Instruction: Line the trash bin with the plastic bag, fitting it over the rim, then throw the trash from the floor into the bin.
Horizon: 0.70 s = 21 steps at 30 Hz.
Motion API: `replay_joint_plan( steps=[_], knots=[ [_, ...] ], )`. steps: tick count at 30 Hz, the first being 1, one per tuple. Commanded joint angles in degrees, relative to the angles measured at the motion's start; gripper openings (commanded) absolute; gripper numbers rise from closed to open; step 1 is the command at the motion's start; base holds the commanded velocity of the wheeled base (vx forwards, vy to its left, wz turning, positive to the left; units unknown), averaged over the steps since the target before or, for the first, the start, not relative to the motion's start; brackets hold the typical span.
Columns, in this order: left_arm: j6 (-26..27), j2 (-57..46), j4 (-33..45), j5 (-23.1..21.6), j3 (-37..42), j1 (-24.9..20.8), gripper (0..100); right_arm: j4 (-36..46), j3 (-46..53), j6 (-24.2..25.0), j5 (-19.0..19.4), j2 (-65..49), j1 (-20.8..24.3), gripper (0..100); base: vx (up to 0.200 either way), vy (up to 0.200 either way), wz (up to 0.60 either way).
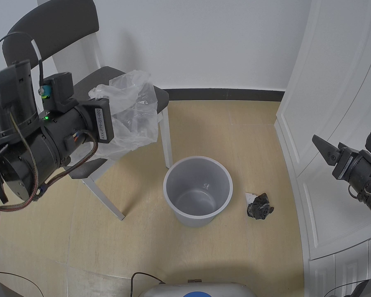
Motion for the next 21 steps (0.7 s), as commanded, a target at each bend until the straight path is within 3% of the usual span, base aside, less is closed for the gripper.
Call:
replay_joint_plan(
  steps=[1, 5, 14, 18, 21],
  knots=[
    [-1.1, -1.3, 1.6, -0.2, -2.8, -1.9, 0, -1.4, 1.5, -0.3, 0.0, 1.9, 1.1, 100, 0.000, 0.000, 0.00],
    [-2.3, -3.9, 8.3, -4.9, -5.2, -4.9, 0, -5.5, 3.2, -0.4, -1.6, 5.5, 2.9, 100, 0.000, 0.000, 0.00],
    [-3.6, -9.5, 19.7, -15.9, -8.4, -7.1, 0, -5.6, 4.2, -0.7, -1.5, 4.4, 3.2, 100, 0.000, 0.000, 0.00],
    [-3.7, -12.8, 24.0, -24.3, -9.2, -6.1, 0, -5.4, 4.5, -0.7, -1.2, 4.5, 3.2, 100, 0.000, 0.000, 0.00],
    [-3.7, -13.2, 24.2, -27.3, -9.2, -4.9, 0, -5.3, 5.2, -0.7, -1.1, 4.6, 3.3, 100, 0.000, 0.000, 0.00]
  ],
)
